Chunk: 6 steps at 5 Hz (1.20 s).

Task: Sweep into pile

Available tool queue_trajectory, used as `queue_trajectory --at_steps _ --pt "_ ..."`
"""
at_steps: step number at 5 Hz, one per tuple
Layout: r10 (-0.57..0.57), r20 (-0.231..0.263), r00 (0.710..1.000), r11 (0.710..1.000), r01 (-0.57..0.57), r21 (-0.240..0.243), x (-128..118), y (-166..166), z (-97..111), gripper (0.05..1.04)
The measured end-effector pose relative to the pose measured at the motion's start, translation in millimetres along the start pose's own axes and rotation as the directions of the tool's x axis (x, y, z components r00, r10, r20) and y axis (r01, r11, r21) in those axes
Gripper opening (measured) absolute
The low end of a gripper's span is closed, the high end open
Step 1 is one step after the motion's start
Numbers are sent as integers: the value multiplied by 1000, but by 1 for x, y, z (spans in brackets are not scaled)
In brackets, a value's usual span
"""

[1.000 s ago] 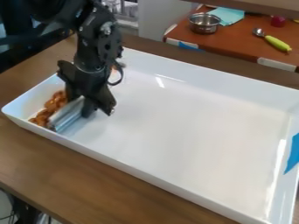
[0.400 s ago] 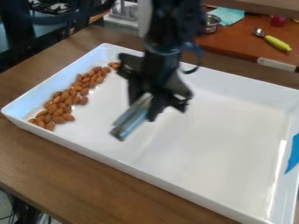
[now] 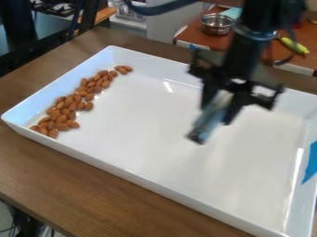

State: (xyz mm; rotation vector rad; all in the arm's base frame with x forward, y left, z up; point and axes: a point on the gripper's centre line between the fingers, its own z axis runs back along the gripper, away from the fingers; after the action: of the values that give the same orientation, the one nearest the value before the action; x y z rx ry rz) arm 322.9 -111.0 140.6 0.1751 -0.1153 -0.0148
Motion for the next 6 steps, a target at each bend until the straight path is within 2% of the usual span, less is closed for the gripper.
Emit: queue_trajectory --at_steps 1,2,3,4,5,6 --pt "12 -13 1000 1000 -12 -6 14 -24 -1 384" --pt "21 -10 1000 1000 -21 10 15 -41 -10 384" --pt "60 35 998 998 -60 6 21 -52 -17 432" --pt "119 20 993 993 -119 5 17 -53 -31 730" --pt "207 -50 977 976 -210 -65 22 -41 -36 987" --pt "264 -116 958 951 -279 -136 27 -5 -25 1005"
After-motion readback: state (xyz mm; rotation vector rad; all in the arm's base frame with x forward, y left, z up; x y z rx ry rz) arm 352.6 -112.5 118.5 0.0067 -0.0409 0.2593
